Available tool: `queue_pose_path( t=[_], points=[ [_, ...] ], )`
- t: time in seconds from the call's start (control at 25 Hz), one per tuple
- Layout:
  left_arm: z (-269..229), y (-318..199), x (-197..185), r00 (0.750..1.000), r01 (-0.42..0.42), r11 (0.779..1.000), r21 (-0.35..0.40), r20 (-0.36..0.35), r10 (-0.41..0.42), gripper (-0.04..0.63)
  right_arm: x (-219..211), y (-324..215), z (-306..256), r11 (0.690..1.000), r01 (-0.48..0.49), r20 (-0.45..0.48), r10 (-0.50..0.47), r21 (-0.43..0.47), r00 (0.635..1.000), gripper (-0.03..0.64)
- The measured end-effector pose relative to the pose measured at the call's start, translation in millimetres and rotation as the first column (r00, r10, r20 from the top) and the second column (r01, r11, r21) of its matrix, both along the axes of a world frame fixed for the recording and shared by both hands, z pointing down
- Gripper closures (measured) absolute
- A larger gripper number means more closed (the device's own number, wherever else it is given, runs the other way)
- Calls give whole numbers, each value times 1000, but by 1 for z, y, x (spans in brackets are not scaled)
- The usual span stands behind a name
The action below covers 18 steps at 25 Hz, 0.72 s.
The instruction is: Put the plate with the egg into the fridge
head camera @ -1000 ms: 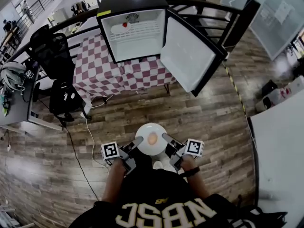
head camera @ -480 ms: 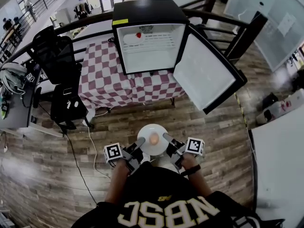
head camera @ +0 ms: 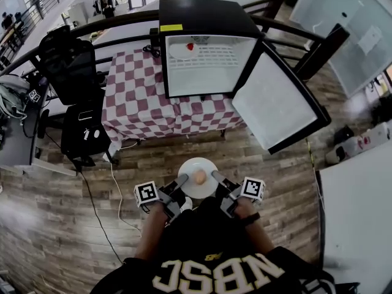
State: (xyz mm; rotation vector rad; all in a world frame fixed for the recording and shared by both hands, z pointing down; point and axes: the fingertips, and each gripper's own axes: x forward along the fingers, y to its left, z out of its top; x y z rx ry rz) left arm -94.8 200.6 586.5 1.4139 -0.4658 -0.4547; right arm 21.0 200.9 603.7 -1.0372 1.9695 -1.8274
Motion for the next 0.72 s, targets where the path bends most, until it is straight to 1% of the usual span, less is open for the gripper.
queue_pose_path(
  t=[0.2, 0.32, 0.48, 0.72],
  points=[
    [2, -14, -3, 1000, 10, 1000, -20, -15, -10, 551, -4, -13, 1, 1000, -6, -12, 5, -23, 1000, 584],
    [7, -28, -7, 999, 41, 999, -31, -11, -41, 551, -10, -30, 4, 1000, 1, -5, -1, -19, 1000, 584],
    [19, -47, -8, 996, 86, 993, -78, -10, -87, 551, -12, -53, 12, 998, -1, 9, 1, -57, 1000, 584],
    [12, -104, -2, 993, 115, 993, -31, 35, -113, 551, -8, -116, 12, 999, 16, 21, -15, -48, 1000, 583]
  ],
)
